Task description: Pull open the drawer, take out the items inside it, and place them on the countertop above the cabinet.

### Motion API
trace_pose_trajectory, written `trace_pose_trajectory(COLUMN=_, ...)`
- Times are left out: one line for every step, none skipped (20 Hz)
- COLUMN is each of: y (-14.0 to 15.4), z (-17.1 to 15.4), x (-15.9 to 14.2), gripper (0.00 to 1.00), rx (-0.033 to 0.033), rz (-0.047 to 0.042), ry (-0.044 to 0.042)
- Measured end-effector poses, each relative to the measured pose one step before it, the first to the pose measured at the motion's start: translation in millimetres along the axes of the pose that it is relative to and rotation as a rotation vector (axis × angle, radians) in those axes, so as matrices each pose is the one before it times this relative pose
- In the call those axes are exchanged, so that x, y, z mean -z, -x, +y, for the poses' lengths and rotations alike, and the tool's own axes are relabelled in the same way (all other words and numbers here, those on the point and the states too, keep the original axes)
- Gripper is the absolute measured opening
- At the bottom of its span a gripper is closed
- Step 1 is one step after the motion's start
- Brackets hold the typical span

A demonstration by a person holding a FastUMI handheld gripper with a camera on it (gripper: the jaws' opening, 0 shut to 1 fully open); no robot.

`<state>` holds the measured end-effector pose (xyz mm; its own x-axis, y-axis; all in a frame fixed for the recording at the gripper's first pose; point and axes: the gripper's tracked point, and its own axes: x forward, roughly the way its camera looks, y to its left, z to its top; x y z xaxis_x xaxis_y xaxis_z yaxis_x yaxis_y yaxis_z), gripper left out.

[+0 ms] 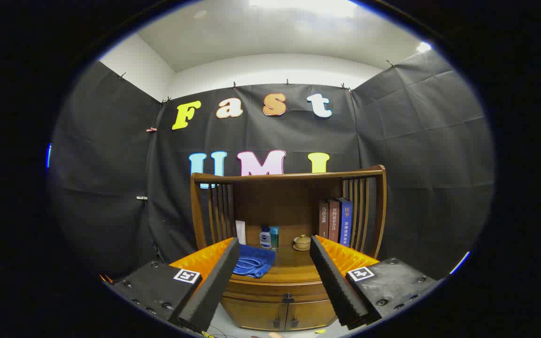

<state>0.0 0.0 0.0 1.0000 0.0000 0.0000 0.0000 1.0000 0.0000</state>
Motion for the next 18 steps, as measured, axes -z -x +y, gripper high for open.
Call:
trace_pose_trajectory(y=0.09, z=-0.17, x=0.38, gripper=0.98, rx=0.00045, rz=-0.0011, ry=-0.00001)
trace_pose_trajectory(y=0.74, z=0.36, x=-0.51, gripper=0.98, rx=0.00013, rz=-0.00088, ry=0.00049)
trace_pose_trajectory(y=0.46, z=0.35, x=0.75, gripper=0.98, rx=-0.00222, rz=-0.00033, ry=-0.0013)
trace_pose_trajectory(y=1.22, z=0.36, x=0.44, gripper=0.98, rx=-0.00035, rz=-0.00018, ry=-0.00068)
trace_pose_trajectory(y=-0.35, z=-0.52, x=-0.26, gripper=0.98, rx=0.00024, rz=-0.00023, ry=-0.00049)
trace_pose_trajectory(y=0.62, z=0.16, x=-0.59, gripper=0.98, rx=-0.00016, rz=0.00005, ry=-0.00097)
trace_pose_trajectory(y=0.5, z=-0.13, x=-0.43, gripper=0.98, rx=0.00017, rz=-0.00133, ry=-0.00226)
trace_pose_trajectory(y=1.37, z=-0.9, x=-0.8, gripper=0.98, rx=0.00111, rz=-0.00198, ry=-0.00387)
trace_pose_trajectory(y=0.53, z=-0.41, x=-1.29, gripper=0.98, rx=0.0008, rz=-0.00445, ry=-0.00426)
trace_pose_trajectory(y=0.16, z=-1.21, x=-0.81, gripper=0.98, rx=0.00278, rz=-0.00316, ry=-0.00042)
trace_pose_trajectory(y=0.99, z=-0.62, x=-0.32, gripper=0.98, rx=0.00275, rz=-0.00065, ry=0.00425)
trace_pose_trajectory(y=0.4, z=-0.16, x=0.6, gripper=0.98, rx=0.00024, rz=0.00091, ry=0.00349)
trace_pose_trajectory(y=-0.67, z=0.89, x=0.13, gripper=0.98, rx=-0.00182, rz=0.00042, ry=0.00088)
trace_pose_trajectory(y=0.37, z=-0.06, x=0.22, gripper=0.98, rx=0.00034, rz=-0.00082, ry=-0.00163)
trace_pose_trajectory(y=0.81, z=0.15, x=0.09, gripper=0.98, rx=-0.00004, rz=-0.00173, ry=-0.00283)
trace_pose_trajectory(y=0.61, z=0.68, x=0.08, gripper=0.98, rx=-0.00127, rz=0.00015, ry=-0.00232)
trace_pose_trajectory(y=-0.64, z=0.67, x=0.82, gripper=0.98, rx=-0.00104, rz=0.0009, ry=0.00015)
trace_pose_trajectory(y=0.77, z=1.19, x=0.6, gripper=0.98, rx=-0.00318, rz=0.00132, ry=0.00127)
